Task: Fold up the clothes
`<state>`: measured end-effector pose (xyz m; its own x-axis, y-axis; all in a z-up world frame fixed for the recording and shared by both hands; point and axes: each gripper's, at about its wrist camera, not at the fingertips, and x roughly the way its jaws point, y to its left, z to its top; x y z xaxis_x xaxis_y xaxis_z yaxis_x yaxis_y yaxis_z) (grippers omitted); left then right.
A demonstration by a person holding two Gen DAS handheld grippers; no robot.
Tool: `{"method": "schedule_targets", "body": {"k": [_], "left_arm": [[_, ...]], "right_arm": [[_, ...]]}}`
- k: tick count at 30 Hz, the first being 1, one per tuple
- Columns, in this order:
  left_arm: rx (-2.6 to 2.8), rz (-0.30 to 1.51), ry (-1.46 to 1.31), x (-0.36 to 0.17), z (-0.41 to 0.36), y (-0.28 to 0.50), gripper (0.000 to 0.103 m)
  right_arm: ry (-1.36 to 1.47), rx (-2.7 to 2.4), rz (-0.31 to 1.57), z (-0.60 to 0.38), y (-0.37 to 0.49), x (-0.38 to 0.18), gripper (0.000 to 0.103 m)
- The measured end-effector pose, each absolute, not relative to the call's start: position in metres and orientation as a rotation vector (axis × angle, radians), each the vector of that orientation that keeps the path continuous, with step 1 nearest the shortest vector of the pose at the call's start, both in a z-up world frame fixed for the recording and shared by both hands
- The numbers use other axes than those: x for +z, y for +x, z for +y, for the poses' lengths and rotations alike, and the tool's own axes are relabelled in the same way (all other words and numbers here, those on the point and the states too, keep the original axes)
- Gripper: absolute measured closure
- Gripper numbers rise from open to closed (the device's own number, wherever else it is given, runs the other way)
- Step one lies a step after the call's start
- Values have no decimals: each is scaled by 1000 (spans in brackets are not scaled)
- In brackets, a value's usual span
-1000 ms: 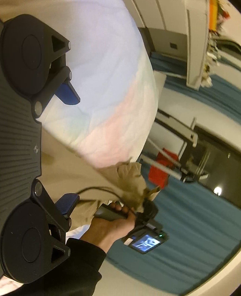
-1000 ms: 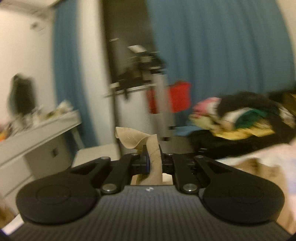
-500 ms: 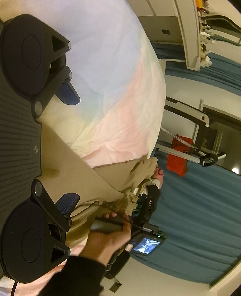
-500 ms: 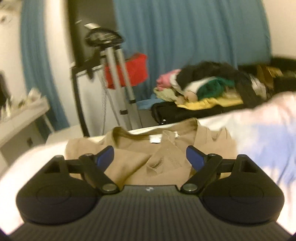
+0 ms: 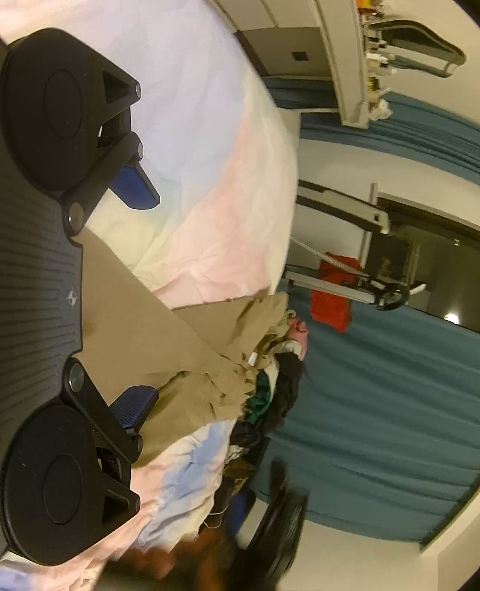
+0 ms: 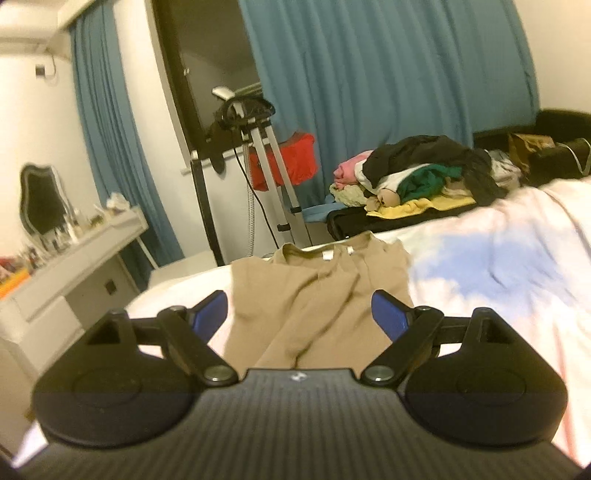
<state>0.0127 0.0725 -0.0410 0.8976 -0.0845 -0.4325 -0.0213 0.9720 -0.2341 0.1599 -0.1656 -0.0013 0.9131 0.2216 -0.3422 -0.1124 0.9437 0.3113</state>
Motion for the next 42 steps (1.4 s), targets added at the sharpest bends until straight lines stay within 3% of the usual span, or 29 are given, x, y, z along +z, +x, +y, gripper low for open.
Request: {"method": "schedule_targets", "body": {"k": [9, 19, 26, 28, 30, 32, 35, 42], "left_arm": [[-21, 503, -297, -13, 79, -29, 1], [173, 777, -589, -41, 140, -16, 6], [220, 934, -632, -73, 143, 3, 27], [247, 957, -602, -77, 139, 5, 40], [261, 953, -574, -77, 135, 4, 70], [257, 943, -551, -73, 130, 0, 86], [236, 849, -409, -48, 106, -18, 92], [17, 652, -54, -2, 21, -82, 93]], "right_arm": [[310, 184, 407, -198, 28, 1, 17], [475, 189, 516, -224, 12, -29, 17], [536, 179, 568, -236, 15, -47, 17], [558, 171, 582, -240, 17, -51, 17], [572, 163, 590, -243, 18, -52, 17], [583, 159, 593, -245, 19, -53, 17], [594, 159, 584, -249, 16, -51, 17], [644, 149, 580, -261, 16, -51, 17]]}}
